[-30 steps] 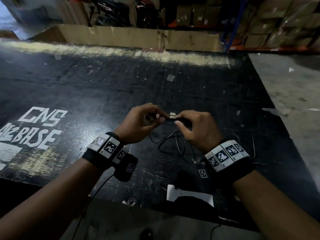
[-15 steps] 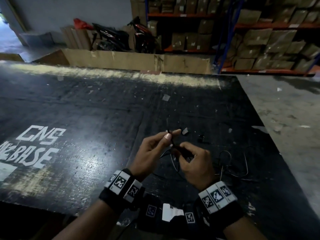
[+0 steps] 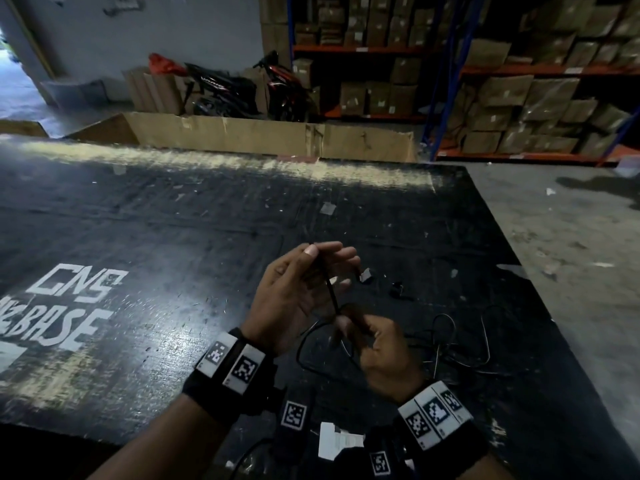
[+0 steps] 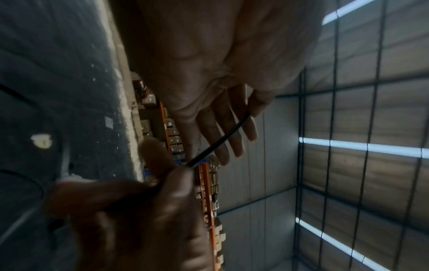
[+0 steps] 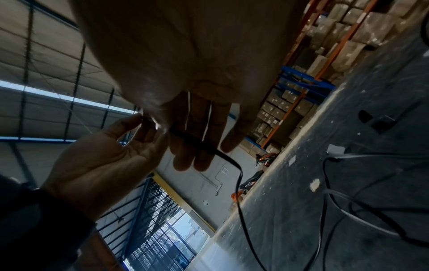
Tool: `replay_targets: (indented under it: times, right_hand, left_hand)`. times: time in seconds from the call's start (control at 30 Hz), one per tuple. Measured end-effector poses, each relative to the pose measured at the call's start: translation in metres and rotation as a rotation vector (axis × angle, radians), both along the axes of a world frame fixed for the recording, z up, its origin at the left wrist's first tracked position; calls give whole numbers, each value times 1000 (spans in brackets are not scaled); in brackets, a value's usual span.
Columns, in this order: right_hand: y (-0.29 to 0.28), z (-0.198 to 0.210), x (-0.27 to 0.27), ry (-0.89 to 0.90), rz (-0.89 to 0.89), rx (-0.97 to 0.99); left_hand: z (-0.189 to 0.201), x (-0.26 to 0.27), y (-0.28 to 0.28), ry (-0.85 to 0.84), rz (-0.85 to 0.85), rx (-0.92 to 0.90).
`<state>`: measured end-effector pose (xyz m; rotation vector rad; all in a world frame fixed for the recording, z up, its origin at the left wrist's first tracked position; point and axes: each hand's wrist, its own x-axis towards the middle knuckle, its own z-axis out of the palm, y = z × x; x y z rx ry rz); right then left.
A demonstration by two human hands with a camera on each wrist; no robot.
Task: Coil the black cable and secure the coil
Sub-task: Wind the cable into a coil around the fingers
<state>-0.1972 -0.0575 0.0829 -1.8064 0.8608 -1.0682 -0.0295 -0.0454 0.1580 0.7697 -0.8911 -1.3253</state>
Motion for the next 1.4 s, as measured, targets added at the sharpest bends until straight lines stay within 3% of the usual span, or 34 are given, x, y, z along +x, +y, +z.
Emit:
replay_targets:
  times: [0.07,0.23,0.37,0.63,1.0,1.1,1.23,1.4]
  right_hand:
    - [2,-7,1,3,12,84]
    - [-6,-19,-3,-268,60,429]
    - [-11,-12,-16,-40,55,235]
    - [-26,-7,-30,-71,81,189]
    - [-54,0,-45,102,54,194]
    - [-60,5,-48,41,42,224]
    - [-60,8,-51,-161,17,347]
    - [-66,-2,-51,-142,15,407]
  left_hand:
    - [9,7,-4,103,-40,38]
    - [28,24,-6,233,-152,19]
    - [39,33,-9,268,-155,-1]
    - [56,46,-15,389,-117,-66]
    - [54,47,-6,394,-249,-91]
    - [54,55,-8,414,-249,-121]
    - [61,71,-16,478,-99,-156]
    - [76,97,-22,607,-64,-247]
